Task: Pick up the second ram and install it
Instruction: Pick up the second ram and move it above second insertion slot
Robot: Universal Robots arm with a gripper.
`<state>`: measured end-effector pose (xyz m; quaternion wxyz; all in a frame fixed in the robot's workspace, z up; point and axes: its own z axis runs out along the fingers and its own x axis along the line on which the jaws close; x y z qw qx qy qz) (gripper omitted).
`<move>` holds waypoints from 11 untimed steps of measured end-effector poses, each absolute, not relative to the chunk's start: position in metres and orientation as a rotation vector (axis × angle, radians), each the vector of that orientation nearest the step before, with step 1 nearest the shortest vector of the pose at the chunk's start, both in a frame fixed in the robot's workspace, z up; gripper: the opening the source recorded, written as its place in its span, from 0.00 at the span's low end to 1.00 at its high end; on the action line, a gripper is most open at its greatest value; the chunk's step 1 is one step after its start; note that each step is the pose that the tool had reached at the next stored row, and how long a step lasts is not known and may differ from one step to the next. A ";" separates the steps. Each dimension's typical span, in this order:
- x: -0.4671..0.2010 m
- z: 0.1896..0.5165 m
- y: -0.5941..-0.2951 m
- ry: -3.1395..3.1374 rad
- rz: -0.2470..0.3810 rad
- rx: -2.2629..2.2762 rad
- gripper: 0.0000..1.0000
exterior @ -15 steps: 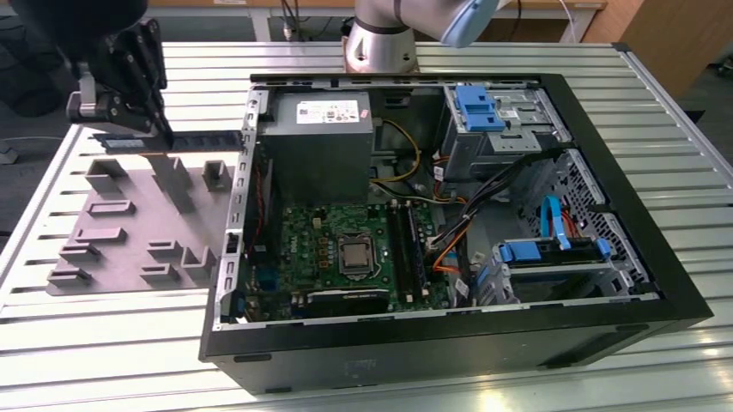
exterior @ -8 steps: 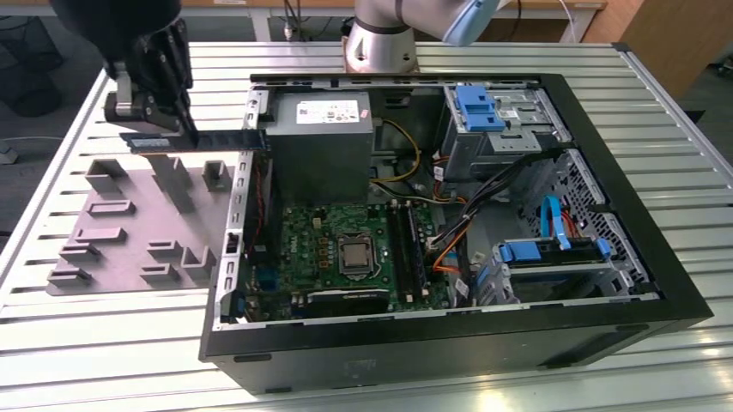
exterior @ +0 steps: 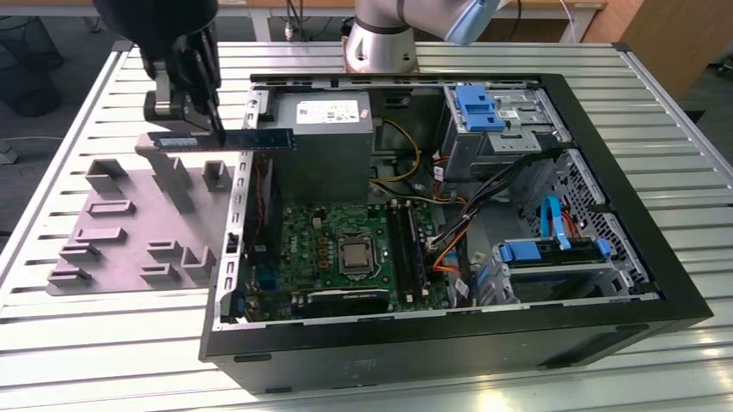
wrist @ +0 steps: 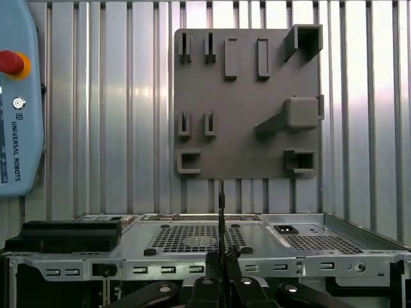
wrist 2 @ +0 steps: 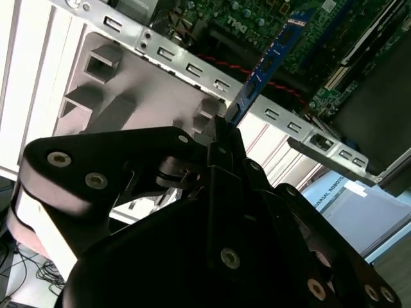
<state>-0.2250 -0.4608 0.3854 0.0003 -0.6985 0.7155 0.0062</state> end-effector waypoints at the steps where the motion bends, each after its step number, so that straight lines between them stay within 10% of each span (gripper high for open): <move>1: -0.222 0.385 -0.461 2.247 0.019 -2.194 0.14; 11: -0.191 0.385 -0.461 2.247 0.019 -2.195 0.14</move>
